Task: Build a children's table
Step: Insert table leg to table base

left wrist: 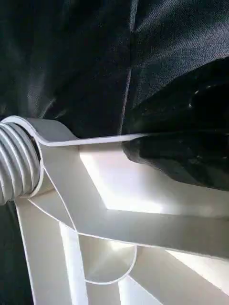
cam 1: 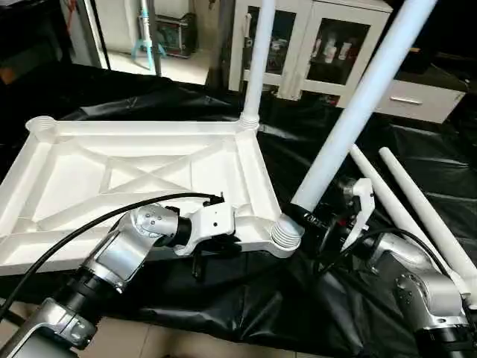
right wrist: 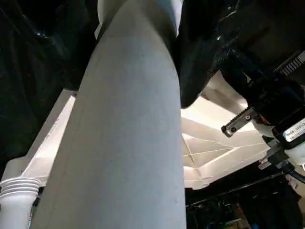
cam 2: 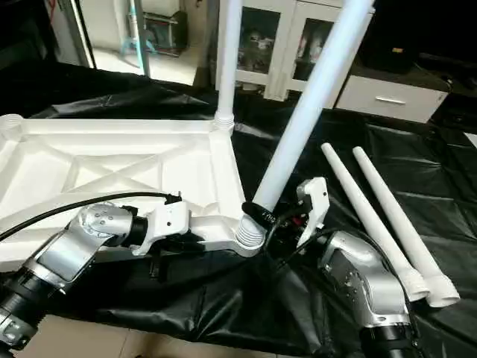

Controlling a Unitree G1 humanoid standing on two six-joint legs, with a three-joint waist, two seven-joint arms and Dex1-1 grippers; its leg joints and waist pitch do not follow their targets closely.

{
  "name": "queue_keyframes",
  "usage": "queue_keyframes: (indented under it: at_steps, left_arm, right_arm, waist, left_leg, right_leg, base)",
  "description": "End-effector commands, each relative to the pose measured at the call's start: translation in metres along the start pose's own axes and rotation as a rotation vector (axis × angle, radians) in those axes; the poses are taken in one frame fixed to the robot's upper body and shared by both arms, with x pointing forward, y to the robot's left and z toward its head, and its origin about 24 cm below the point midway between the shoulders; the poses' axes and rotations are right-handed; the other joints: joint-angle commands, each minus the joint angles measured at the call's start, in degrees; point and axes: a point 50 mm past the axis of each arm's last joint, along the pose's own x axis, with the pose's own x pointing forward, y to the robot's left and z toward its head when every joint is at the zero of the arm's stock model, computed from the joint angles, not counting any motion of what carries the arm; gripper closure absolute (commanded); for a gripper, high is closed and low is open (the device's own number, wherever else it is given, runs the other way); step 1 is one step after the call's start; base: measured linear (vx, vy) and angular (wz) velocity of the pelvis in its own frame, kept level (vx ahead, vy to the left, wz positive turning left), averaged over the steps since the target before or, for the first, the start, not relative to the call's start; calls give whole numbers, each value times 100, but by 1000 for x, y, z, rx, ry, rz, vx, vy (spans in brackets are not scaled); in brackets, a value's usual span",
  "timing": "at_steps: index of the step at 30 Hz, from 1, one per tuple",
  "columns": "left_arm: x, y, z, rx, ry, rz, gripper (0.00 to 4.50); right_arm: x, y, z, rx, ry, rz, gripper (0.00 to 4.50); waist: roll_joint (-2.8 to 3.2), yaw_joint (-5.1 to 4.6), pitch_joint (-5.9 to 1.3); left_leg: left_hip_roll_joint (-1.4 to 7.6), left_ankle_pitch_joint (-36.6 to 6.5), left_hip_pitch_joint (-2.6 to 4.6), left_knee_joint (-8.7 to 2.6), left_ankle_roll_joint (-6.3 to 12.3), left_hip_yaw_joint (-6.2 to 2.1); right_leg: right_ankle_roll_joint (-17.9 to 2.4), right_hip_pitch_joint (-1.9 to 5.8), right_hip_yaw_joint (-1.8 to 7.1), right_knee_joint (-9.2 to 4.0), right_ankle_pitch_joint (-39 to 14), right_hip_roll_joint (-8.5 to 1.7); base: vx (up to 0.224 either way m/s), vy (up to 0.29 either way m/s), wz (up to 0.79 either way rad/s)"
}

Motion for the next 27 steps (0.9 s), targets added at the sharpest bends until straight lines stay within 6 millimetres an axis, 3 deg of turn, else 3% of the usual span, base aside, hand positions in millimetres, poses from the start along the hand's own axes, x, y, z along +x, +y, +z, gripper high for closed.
queue_keyframes:
  at_steps: [1, 5, 14, 21, 27]
  left_arm:
    - [-8, 10, -9, -10, 65, 81, 447]
    - [-7, 11, -9, -14, 64, 92, 447]
    - [-8, 12, -12, -18, 75, 101, 447]
    - [-9, 13, -12, -16, 79, 102, 447]
    - [-10, 13, -12, -14, 76, 93, 447]
  right_arm:
    - [-20, -12, -21, -4, 142, -88, 264]
    - [-21, -9, -24, -37, 175, -60, 264]
    - [-24, -4, -27, -67, 198, -9, 264]
    - [-25, -4, -32, -121, 262, 0, 264]
    - [-17, -9, -31, -125, 290, -10, 264]
  waist:
    - [35, -10, -195]
    - [18, -5, -189]
    - [22, -15, -177]
    - [23, -17, -178]
    - [12, -41, -173]
  left_leg:
    - [432, -1241, -10, -576, 25, -154]
    - [437, -1198, -16, -576, 72, -147]
    - [444, -1395, -42, -599, 35, -184]
    - [442, -1343, -51, -599, 58, -182]
    - [441, -1628, -42, -614, 5, -214]
  right_leg:
    - [-983, 121, 264, -519, -1784, -424]
    - [-995, 130, 263, -525, -1837, -429]
    - [-807, 119, 255, -576, -2385, -448]
    - [-823, 123, 256, -569, -2281, -440]
    - [-646, 94, 252, -620, -2853, -456]
  base:
    - [0, 0, 0]
    - [0, 0, 0]
    - [0, 0, 0]
    - [0, 0, 0]
    - [0, 0, 0]
